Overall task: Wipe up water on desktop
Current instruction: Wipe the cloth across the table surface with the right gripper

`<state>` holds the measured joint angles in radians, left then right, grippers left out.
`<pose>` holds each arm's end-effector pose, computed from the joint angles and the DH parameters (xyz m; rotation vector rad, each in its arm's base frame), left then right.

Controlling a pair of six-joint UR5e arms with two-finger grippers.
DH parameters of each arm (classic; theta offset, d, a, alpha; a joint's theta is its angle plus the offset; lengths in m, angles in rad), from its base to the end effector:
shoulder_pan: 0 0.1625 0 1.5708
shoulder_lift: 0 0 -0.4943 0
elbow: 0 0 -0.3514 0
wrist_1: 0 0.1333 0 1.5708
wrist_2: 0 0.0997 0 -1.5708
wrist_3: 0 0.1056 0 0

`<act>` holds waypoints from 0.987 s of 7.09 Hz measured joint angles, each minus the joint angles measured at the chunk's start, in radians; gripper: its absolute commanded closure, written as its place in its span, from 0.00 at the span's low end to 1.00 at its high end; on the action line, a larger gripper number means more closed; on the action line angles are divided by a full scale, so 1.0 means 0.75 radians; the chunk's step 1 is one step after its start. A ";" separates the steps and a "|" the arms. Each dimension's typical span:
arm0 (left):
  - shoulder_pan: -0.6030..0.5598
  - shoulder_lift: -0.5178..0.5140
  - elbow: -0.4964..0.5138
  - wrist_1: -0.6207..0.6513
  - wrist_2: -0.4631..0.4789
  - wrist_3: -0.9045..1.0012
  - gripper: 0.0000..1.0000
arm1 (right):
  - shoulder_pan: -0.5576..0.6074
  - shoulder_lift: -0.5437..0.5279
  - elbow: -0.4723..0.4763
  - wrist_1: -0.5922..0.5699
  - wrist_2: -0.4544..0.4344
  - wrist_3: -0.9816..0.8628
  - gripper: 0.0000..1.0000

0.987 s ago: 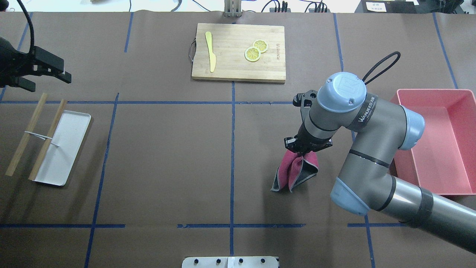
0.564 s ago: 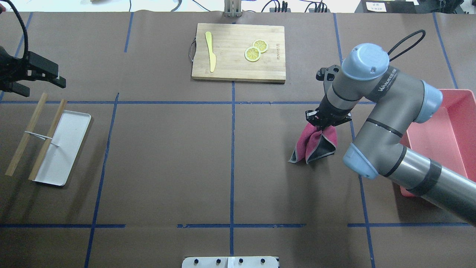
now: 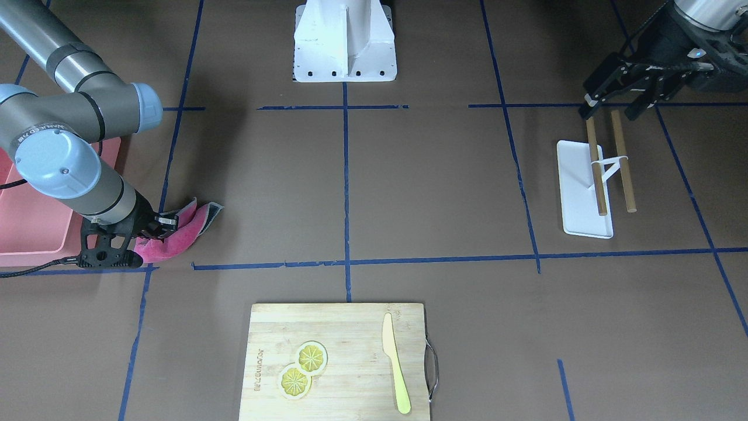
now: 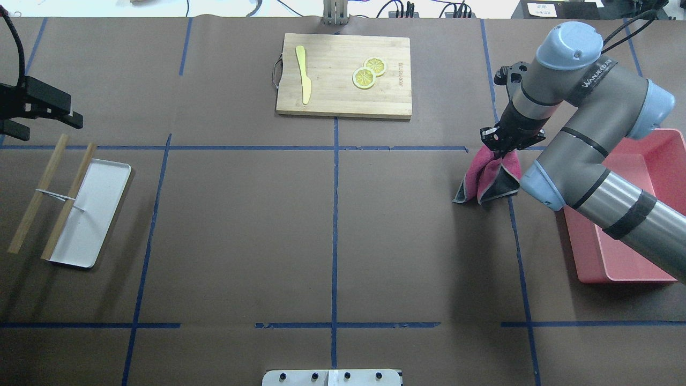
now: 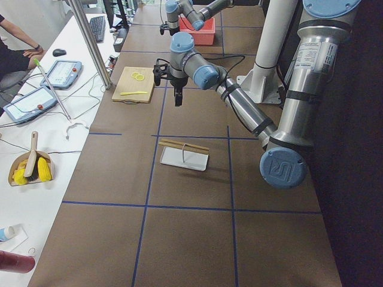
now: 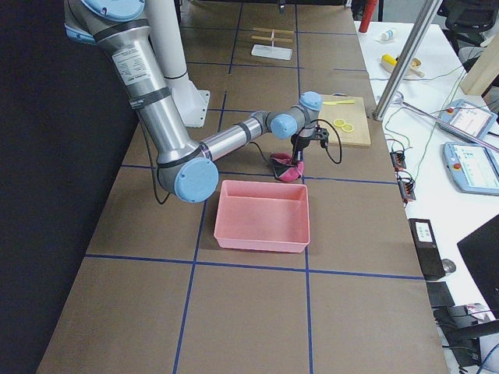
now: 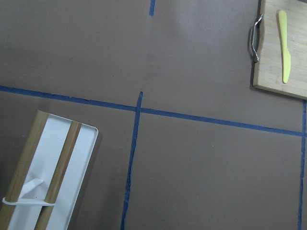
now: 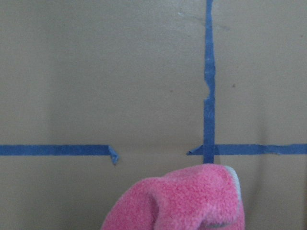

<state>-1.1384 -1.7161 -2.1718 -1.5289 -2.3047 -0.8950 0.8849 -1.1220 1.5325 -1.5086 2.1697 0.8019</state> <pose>0.1344 -0.4405 0.4082 0.0962 0.9658 -0.1674 -0.3642 -0.5615 0.4999 -0.0605 -0.7421 -0.0309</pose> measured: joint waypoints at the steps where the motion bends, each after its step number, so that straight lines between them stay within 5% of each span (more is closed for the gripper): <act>1: -0.043 0.026 0.005 0.057 0.003 0.149 0.00 | -0.012 0.004 0.005 0.001 0.034 -0.002 1.00; 4: -0.205 0.099 0.068 0.169 0.010 0.578 0.00 | -0.167 0.007 0.073 0.005 0.086 0.122 1.00; 7: -0.387 0.100 0.266 0.163 0.010 0.927 0.00 | -0.398 0.038 0.152 0.119 0.067 0.454 1.00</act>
<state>-1.4286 -1.6410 -1.9721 -1.4069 -2.2971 -0.1997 0.5864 -1.0934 1.6464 -1.4196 2.2200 1.1426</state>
